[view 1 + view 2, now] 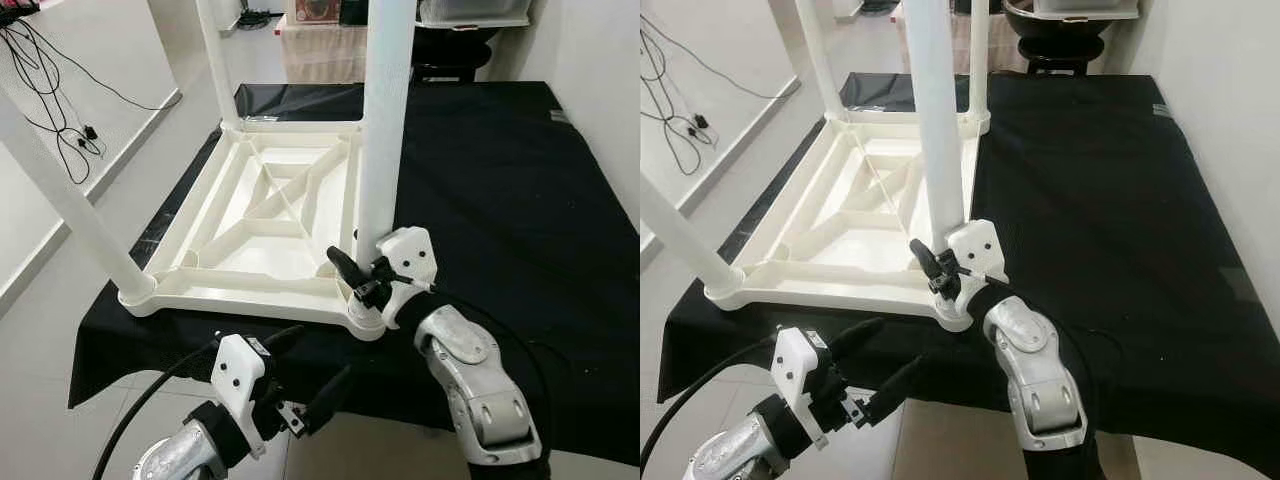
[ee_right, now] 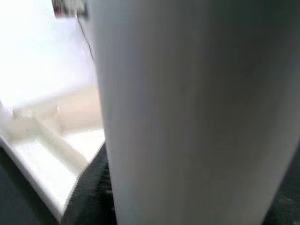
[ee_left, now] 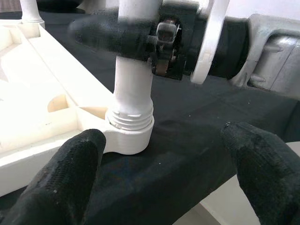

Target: Building children table

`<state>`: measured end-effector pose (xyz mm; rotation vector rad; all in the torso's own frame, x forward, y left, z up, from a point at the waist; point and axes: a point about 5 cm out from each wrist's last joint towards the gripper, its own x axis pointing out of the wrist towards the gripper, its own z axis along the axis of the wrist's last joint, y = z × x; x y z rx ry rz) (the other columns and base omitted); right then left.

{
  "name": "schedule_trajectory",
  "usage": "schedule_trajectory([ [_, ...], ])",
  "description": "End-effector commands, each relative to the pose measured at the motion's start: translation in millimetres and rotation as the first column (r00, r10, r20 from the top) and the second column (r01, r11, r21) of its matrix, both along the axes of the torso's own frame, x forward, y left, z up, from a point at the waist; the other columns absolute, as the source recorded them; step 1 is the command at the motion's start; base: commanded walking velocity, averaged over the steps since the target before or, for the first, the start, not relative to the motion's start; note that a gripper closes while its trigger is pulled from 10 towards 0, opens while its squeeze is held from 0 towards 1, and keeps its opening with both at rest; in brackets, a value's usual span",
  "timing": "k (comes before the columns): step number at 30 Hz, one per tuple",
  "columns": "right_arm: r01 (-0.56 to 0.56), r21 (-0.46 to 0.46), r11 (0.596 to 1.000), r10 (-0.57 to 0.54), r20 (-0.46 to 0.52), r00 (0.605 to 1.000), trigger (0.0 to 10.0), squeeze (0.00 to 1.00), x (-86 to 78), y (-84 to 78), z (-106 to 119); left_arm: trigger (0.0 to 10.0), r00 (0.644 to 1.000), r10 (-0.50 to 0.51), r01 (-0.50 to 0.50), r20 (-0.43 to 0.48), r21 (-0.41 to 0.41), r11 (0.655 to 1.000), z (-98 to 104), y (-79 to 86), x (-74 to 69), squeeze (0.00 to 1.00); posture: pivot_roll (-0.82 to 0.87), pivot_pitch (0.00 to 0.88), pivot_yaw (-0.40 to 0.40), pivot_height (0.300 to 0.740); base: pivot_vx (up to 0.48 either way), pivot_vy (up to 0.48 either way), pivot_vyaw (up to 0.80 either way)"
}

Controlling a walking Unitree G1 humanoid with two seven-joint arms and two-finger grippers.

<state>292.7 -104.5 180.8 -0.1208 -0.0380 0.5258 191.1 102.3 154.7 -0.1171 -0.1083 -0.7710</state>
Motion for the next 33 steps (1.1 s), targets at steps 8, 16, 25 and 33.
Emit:
schedule_trajectory([
  [8,-0.309,0.025,0.951,0.310,-0.001,0.951,10.0,1.00,6.9,-0.3,11.4,10.0,1.000,0.003,-0.003,-0.022,0.010,1.000,-4.0,1.6,0.4,0.00,0.02,0.169,0.053,0.740,0.000,0.000,0.00],
  [16,-0.651,-0.104,0.752,0.649,-0.052,0.759,10.0,0.00,19.3,-16.1,28.6,10.0,1.000,0.007,-0.007,-0.020,0.007,1.000,-3.2,0.2,-1.4,0.00,0.04,0.175,0.049,0.740,0.000,0.000,0.00],
  [25,-0.755,-0.043,0.655,0.752,-0.070,0.656,0.0,0.00,43.5,-21.5,41.2,10.0,1.000,0.006,-0.006,-0.023,0.012,1.000,-2.9,0.1,-4.8,0.00,0.07,0.182,0.049,0.740,0.000,0.000,0.00],
  [33,-0.764,-0.024,0.645,0.760,-0.082,0.644,0.0,0.00,51.7,-25.0,37.2,10.0,1.000,0.006,-0.006,-0.024,0.013,1.000,-2.7,-0.6,-6.2,0.00,0.08,0.188,0.045,0.740,0.000,0.000,0.00],
])
